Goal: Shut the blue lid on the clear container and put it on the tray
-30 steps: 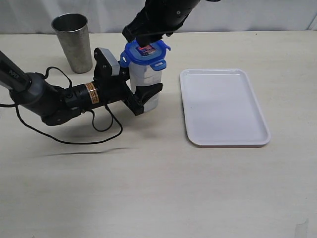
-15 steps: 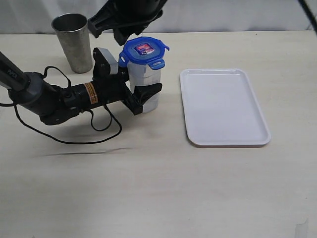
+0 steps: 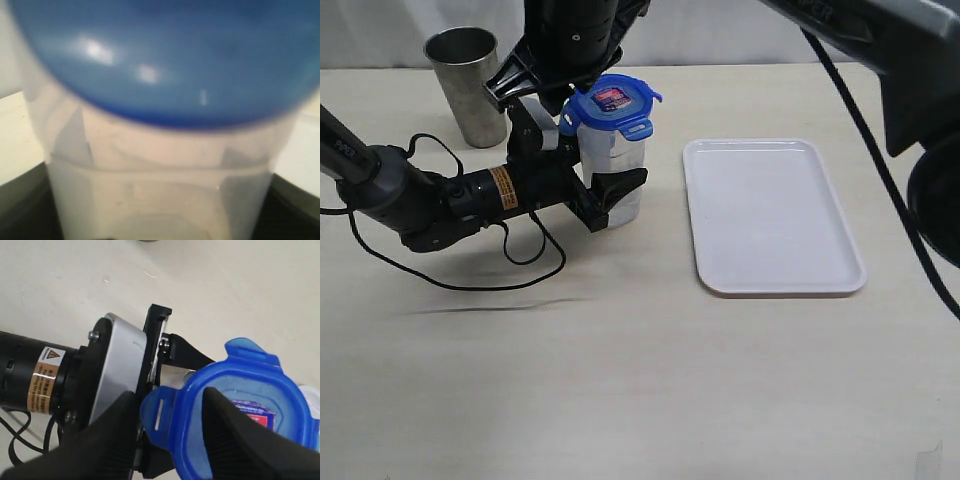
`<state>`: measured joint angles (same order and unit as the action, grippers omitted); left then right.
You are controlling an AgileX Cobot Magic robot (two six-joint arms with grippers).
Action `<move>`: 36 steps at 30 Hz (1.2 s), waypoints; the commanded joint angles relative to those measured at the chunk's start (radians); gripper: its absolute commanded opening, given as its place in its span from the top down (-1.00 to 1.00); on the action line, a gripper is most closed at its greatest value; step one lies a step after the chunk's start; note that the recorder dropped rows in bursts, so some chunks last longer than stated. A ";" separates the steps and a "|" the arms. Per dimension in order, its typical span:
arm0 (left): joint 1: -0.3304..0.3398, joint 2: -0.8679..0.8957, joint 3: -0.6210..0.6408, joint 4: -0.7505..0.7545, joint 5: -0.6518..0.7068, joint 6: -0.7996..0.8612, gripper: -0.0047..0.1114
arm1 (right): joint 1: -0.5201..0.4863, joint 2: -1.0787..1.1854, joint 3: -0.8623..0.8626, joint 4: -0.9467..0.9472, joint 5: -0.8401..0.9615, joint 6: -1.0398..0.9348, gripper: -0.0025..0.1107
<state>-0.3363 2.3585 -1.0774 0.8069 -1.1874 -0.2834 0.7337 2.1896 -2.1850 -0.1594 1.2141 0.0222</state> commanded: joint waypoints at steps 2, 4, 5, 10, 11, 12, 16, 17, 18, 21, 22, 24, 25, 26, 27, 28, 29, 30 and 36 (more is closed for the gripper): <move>0.004 -0.006 0.001 0.019 0.026 -0.008 0.92 | 0.001 -0.004 0.053 -0.055 0.007 0.007 0.23; 0.004 -0.006 0.001 0.019 0.026 -0.008 0.92 | 0.001 -0.004 0.057 -0.061 0.007 0.017 0.23; 0.004 -0.006 0.001 0.019 0.026 -0.008 0.92 | 0.001 -0.004 0.060 -0.061 0.007 0.017 0.23; 0.004 -0.006 0.001 0.019 0.026 -0.008 0.92 | 0.020 -0.004 0.064 -0.070 0.007 0.015 0.23; 0.004 -0.006 0.001 0.019 0.026 -0.008 0.92 | 0.028 -0.004 0.069 -0.077 0.007 0.010 0.23; 0.004 -0.006 0.001 0.019 0.026 -0.008 0.92 | 0.040 -0.004 0.074 -0.098 0.007 0.008 0.23; 0.004 -0.006 0.001 0.019 0.026 -0.008 0.92 | 0.082 -0.004 0.102 -0.274 0.007 0.066 0.24; 0.004 -0.006 0.001 0.019 0.026 -0.008 0.92 | 0.087 -0.004 0.107 -0.294 0.007 0.071 0.24; 0.004 -0.006 0.001 0.019 0.026 -0.008 0.92 | 0.090 -0.001 0.111 -0.291 0.007 0.071 0.24; 0.004 -0.006 0.001 0.019 0.026 -0.008 0.92 | 0.092 0.014 0.116 -0.276 0.007 0.068 0.24; 0.004 -0.006 0.001 0.019 0.026 -0.008 0.92 | 0.092 0.023 0.118 -0.276 0.007 0.068 0.24; 0.004 -0.006 0.001 0.019 0.026 -0.008 0.92 | 0.092 0.043 0.118 -0.276 0.007 0.068 0.24; 0.004 -0.006 0.001 0.019 0.026 -0.008 0.92 | 0.092 0.050 0.118 -0.276 0.007 0.068 0.24; 0.004 -0.006 0.001 0.019 0.026 -0.008 0.92 | 0.092 0.061 0.118 -0.276 0.007 0.068 0.24; 0.004 -0.006 0.001 0.019 0.026 -0.008 0.92 | 0.094 0.067 0.118 -0.276 0.007 0.060 0.24; 0.004 -0.006 0.001 0.019 0.026 -0.008 0.92 | 0.094 0.074 0.118 -0.276 0.007 0.048 0.24; 0.004 -0.006 0.001 0.019 0.021 -0.008 0.92 | 0.102 0.078 0.118 -0.281 0.007 0.040 0.24; 0.004 -0.006 0.001 0.019 0.024 -0.008 0.92 | 0.106 0.083 0.118 -0.289 0.007 0.034 0.25; 0.004 -0.006 0.001 0.019 0.024 -0.008 0.92 | 0.131 0.097 0.118 -0.335 0.007 0.008 0.34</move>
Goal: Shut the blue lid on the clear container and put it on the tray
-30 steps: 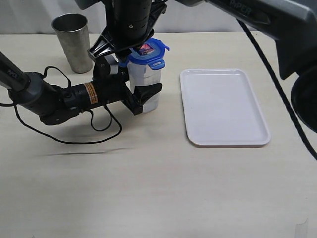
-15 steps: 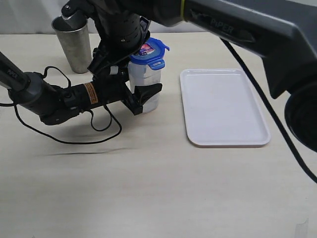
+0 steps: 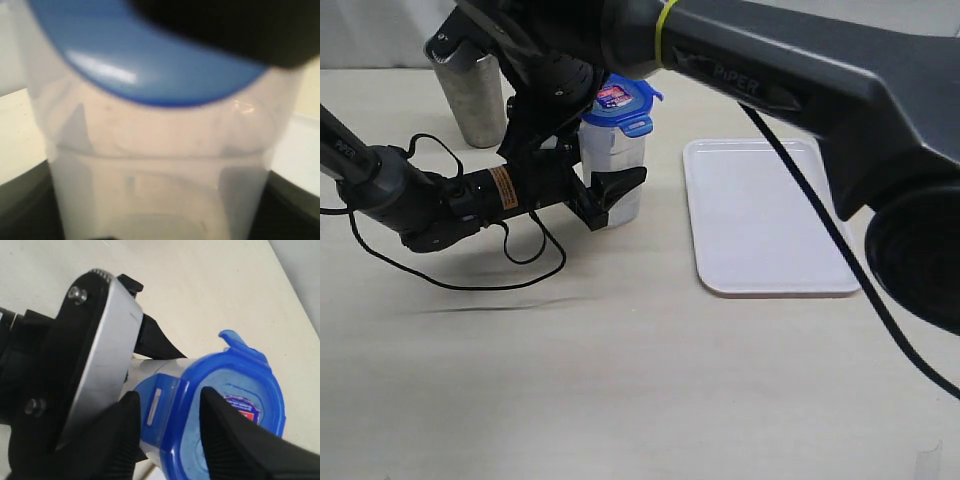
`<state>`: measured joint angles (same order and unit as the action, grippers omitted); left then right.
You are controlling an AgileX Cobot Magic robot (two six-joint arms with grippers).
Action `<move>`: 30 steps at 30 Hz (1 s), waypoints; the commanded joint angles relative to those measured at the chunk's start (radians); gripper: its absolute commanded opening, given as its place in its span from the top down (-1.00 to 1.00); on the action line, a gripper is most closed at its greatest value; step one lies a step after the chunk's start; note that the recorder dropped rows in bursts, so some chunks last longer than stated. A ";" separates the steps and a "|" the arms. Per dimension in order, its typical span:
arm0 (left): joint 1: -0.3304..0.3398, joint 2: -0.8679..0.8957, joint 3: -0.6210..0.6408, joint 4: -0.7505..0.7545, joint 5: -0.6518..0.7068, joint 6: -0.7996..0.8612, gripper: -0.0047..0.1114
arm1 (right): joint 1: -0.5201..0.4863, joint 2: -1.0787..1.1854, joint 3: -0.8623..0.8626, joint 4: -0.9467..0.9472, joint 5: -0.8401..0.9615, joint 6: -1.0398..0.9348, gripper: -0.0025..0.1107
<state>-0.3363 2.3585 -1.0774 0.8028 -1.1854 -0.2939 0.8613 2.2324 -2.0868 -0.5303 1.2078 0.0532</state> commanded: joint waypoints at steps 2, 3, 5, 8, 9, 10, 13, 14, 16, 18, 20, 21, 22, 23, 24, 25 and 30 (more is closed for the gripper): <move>0.004 -0.006 0.001 0.024 0.022 0.002 0.92 | 0.003 0.056 0.020 0.036 0.013 -0.033 0.34; 0.004 -0.006 0.001 0.024 0.022 0.002 0.92 | 0.003 0.056 0.020 0.045 0.013 -0.041 0.34; 0.004 -0.006 0.001 0.024 0.022 0.002 0.92 | 0.003 0.056 0.020 0.080 0.013 -0.063 0.34; 0.004 -0.006 0.001 0.024 0.022 0.005 0.92 | 0.003 0.056 0.022 0.142 0.013 -0.088 0.34; 0.004 -0.006 0.001 0.024 0.022 0.005 0.92 | 0.003 0.056 0.022 0.143 0.013 -0.091 0.34; 0.004 -0.006 0.001 0.024 0.022 0.005 0.92 | 0.003 0.056 0.022 0.139 0.013 -0.091 0.34; 0.004 -0.006 0.001 0.024 0.024 0.005 0.92 | 0.003 0.056 0.054 0.076 0.013 -0.079 0.34; 0.004 -0.006 0.001 0.024 0.024 0.005 0.92 | 0.003 0.056 0.067 0.064 0.013 -0.070 0.34; 0.004 -0.006 0.001 0.024 0.024 0.005 0.92 | 0.003 0.056 0.095 0.049 0.013 -0.068 0.34; 0.004 -0.006 0.001 0.024 0.024 0.005 0.92 | 0.003 0.056 0.109 0.051 0.013 -0.068 0.34; 0.004 -0.006 0.001 0.024 0.024 0.005 0.92 | 0.003 0.056 0.109 0.061 0.013 -0.068 0.34; 0.004 -0.006 0.001 0.024 0.024 0.005 0.92 | 0.003 0.056 0.109 0.066 0.013 -0.068 0.34; 0.004 -0.006 0.001 0.024 0.024 0.005 0.92 | 0.003 0.056 0.109 0.075 0.013 -0.075 0.34; 0.004 -0.006 0.001 0.024 0.026 0.005 0.92 | 0.003 0.056 0.109 0.081 0.013 -0.081 0.34; 0.004 -0.006 0.001 0.022 0.026 0.005 0.92 | 0.003 0.056 0.109 0.090 0.013 -0.090 0.34; 0.004 -0.006 0.001 0.020 0.026 0.005 0.92 | 0.003 0.056 0.110 0.104 0.013 -0.105 0.34; 0.004 -0.006 0.001 0.020 0.026 0.005 0.92 | 0.003 0.056 0.110 0.193 0.013 -0.149 0.38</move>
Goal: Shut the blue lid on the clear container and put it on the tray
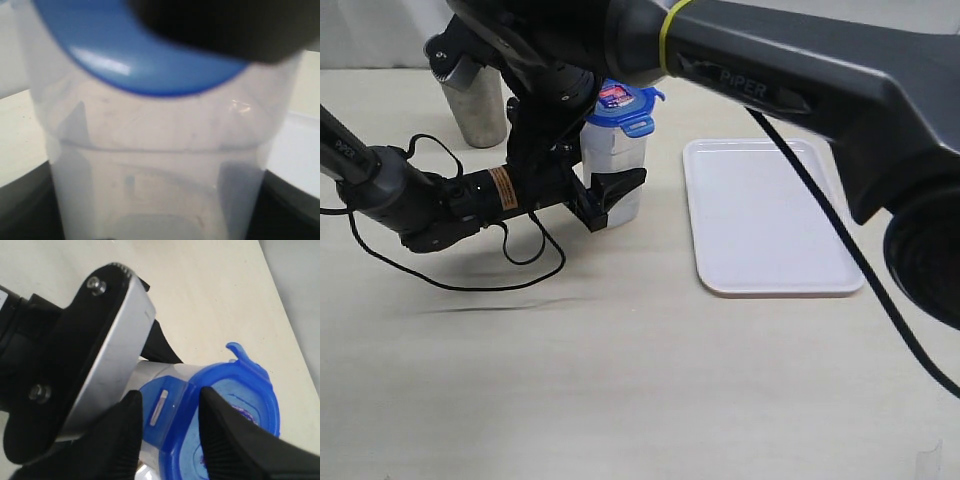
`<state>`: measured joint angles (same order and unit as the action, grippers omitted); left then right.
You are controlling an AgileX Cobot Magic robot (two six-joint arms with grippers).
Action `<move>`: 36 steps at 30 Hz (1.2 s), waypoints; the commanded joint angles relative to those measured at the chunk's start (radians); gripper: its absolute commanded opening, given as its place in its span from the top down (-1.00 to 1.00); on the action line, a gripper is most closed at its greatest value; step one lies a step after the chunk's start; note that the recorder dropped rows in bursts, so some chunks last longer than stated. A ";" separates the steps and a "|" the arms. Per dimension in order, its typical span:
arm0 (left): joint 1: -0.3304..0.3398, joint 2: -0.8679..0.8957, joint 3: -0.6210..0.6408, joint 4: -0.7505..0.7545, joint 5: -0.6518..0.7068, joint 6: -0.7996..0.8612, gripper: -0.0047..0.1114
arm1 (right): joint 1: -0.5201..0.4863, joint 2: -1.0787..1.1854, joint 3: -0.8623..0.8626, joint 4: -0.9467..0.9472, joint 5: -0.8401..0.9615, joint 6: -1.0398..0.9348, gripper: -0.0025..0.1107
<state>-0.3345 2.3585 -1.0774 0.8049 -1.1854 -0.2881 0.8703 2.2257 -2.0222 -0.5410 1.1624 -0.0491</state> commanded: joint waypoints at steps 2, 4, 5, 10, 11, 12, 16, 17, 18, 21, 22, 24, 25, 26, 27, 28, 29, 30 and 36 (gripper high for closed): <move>0.002 -0.006 0.001 0.018 0.026 -0.001 0.92 | -0.006 0.063 0.046 0.202 0.059 -0.047 0.42; 0.002 -0.006 0.001 0.018 0.024 -0.001 0.92 | -0.006 0.063 0.046 0.185 0.059 -0.044 0.43; 0.002 -0.006 0.001 0.018 0.024 -0.001 0.92 | -0.006 0.063 0.048 0.185 0.059 -0.044 0.42; 0.002 -0.006 0.001 0.018 0.024 -0.001 0.92 | -0.006 0.063 0.062 0.190 0.059 -0.023 0.43; 0.002 -0.006 0.001 0.018 0.024 -0.001 0.92 | -0.006 0.063 0.064 0.192 0.059 -0.023 0.43; 0.002 -0.006 0.001 0.018 0.024 -0.001 0.92 | -0.006 0.063 0.064 0.195 0.059 -0.023 0.43; 0.008 -0.006 0.001 0.018 0.022 -0.001 0.92 | -0.006 0.063 0.094 0.195 0.059 -0.023 0.43; 0.011 -0.006 0.001 0.018 0.022 -0.001 0.92 | -0.006 0.063 0.101 0.195 0.059 -0.023 0.43; 0.014 -0.006 0.001 0.018 0.020 -0.001 0.92 | -0.006 0.063 0.106 0.187 0.059 -0.019 0.43; 0.021 -0.006 0.001 0.022 0.003 -0.001 0.92 | 0.007 0.063 0.130 0.118 0.059 -0.003 0.43; 0.021 -0.006 0.001 0.024 0.000 -0.001 0.92 | 0.016 0.063 0.134 0.098 0.059 0.001 0.43; 0.021 -0.006 0.001 0.028 -0.002 -0.001 0.92 | 0.019 0.063 0.134 0.109 0.059 0.001 0.43; 0.021 -0.006 0.001 0.028 -0.002 -0.001 0.92 | 0.019 0.063 0.134 0.114 0.059 0.001 0.43; 0.021 -0.006 0.001 0.028 -0.002 -0.001 0.92 | 0.019 0.063 0.134 0.114 0.059 0.001 0.43; 0.021 -0.006 0.001 0.030 -0.002 -0.001 0.92 | 0.019 0.063 0.134 0.113 0.059 -0.001 0.43; 0.021 -0.006 0.001 0.030 0.002 -0.001 0.92 | 0.019 0.065 0.134 0.113 0.059 -0.001 0.43; 0.021 -0.006 0.001 0.030 0.002 -0.001 0.92 | 0.019 0.065 0.134 0.113 0.059 -0.001 0.43; 0.021 -0.006 0.001 0.032 0.001 -0.001 0.92 | 0.019 0.065 0.134 0.115 0.059 -0.005 0.43; 0.021 -0.006 0.001 0.039 0.001 -0.001 0.92 | 0.019 0.065 0.136 0.165 0.059 -0.027 0.43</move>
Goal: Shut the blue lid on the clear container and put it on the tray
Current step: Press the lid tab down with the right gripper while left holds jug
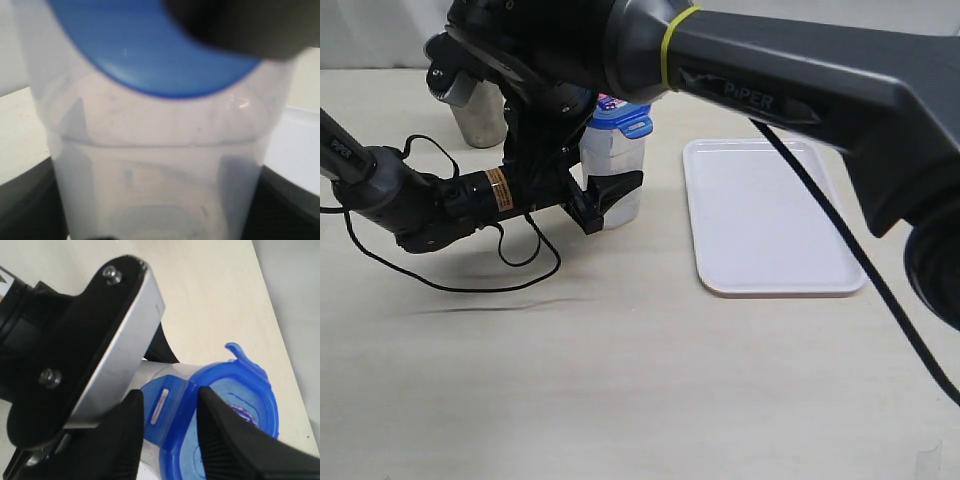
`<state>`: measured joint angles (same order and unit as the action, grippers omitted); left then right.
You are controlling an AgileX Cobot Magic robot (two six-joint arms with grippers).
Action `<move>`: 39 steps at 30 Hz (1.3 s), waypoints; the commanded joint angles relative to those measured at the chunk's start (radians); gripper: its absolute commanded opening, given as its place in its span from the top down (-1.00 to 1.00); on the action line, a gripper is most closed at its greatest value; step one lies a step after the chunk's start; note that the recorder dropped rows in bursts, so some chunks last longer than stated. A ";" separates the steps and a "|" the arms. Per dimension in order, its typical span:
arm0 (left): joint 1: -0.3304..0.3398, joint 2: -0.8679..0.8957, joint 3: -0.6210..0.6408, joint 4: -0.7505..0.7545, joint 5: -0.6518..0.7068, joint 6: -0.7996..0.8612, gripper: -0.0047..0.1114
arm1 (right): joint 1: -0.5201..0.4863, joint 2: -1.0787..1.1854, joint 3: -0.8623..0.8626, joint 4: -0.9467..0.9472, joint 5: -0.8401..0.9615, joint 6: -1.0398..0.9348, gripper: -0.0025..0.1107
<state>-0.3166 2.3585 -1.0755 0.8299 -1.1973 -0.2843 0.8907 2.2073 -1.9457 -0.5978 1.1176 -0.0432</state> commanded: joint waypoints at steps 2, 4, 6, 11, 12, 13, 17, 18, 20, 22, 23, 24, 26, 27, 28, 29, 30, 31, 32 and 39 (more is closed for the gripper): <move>0.003 -0.006 0.000 0.014 0.011 -0.005 0.92 | -0.001 0.084 0.069 0.222 0.103 -0.033 0.43; 0.003 -0.006 0.000 0.014 0.011 -0.005 0.92 | -0.001 0.084 0.088 0.224 0.103 -0.033 0.43; 0.003 -0.006 0.000 0.014 0.011 -0.005 0.92 | -0.001 0.084 0.120 0.232 0.091 -0.031 0.43; 0.003 -0.006 0.000 0.014 0.011 -0.005 0.92 | -0.010 0.084 0.128 0.326 0.094 -0.070 0.43; 0.003 -0.006 0.000 0.014 0.011 -0.005 0.92 | -0.017 0.084 0.128 0.369 0.094 -0.086 0.43; 0.003 -0.006 0.000 0.016 0.011 -0.005 0.92 | -0.021 0.084 0.128 0.422 0.085 -0.104 0.43; 0.003 -0.006 0.000 0.020 0.011 -0.005 0.92 | -0.029 0.082 0.128 0.436 0.080 -0.122 0.37; 0.003 -0.006 0.000 0.020 0.011 -0.005 0.92 | -0.033 0.075 0.127 0.448 0.080 -0.128 0.23; 0.003 -0.006 0.000 0.020 0.008 -0.005 0.92 | -0.041 0.060 0.122 0.463 0.080 -0.137 0.01; 0.003 -0.006 0.000 0.020 0.010 -0.005 0.92 | -0.041 0.037 0.120 0.459 0.075 -0.137 0.00; 0.003 -0.006 0.000 0.020 0.010 -0.005 0.92 | -0.041 0.029 0.120 0.459 0.068 -0.140 0.00; 0.003 -0.006 0.000 0.020 0.010 -0.005 0.92 | -0.041 0.020 0.120 0.459 0.061 -0.141 0.00; 0.003 -0.006 0.000 0.022 0.010 -0.005 0.92 | -0.041 0.005 0.120 0.459 0.058 -0.144 0.00; 0.003 -0.006 0.000 0.022 0.010 -0.005 0.92 | -0.041 -0.003 0.120 0.459 0.053 -0.144 0.00; 0.003 -0.006 0.000 0.022 0.010 -0.005 0.92 | -0.041 -0.010 0.120 0.459 0.051 -0.144 0.00; 0.003 -0.006 0.000 0.022 0.010 -0.005 0.92 | -0.041 -0.016 0.120 0.461 0.049 -0.144 0.00; 0.003 -0.006 0.000 0.022 0.010 -0.005 0.92 | -0.044 -0.023 0.120 0.468 0.041 -0.144 0.00; 0.003 -0.006 0.000 0.022 0.010 -0.005 0.92 | -0.047 -0.031 0.120 0.483 0.034 -0.144 0.00; 0.003 -0.006 0.000 0.022 0.010 -0.005 0.92 | -0.052 -0.037 0.120 0.499 0.029 -0.150 0.00; 0.003 -0.006 0.000 0.024 0.010 -0.005 0.92 | -0.113 -0.070 0.120 0.585 0.007 -0.159 0.00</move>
<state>-0.3138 2.3603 -1.0755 0.8562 -1.2173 -0.2837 0.8063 2.0966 -1.8626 -0.1154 1.0362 -0.2053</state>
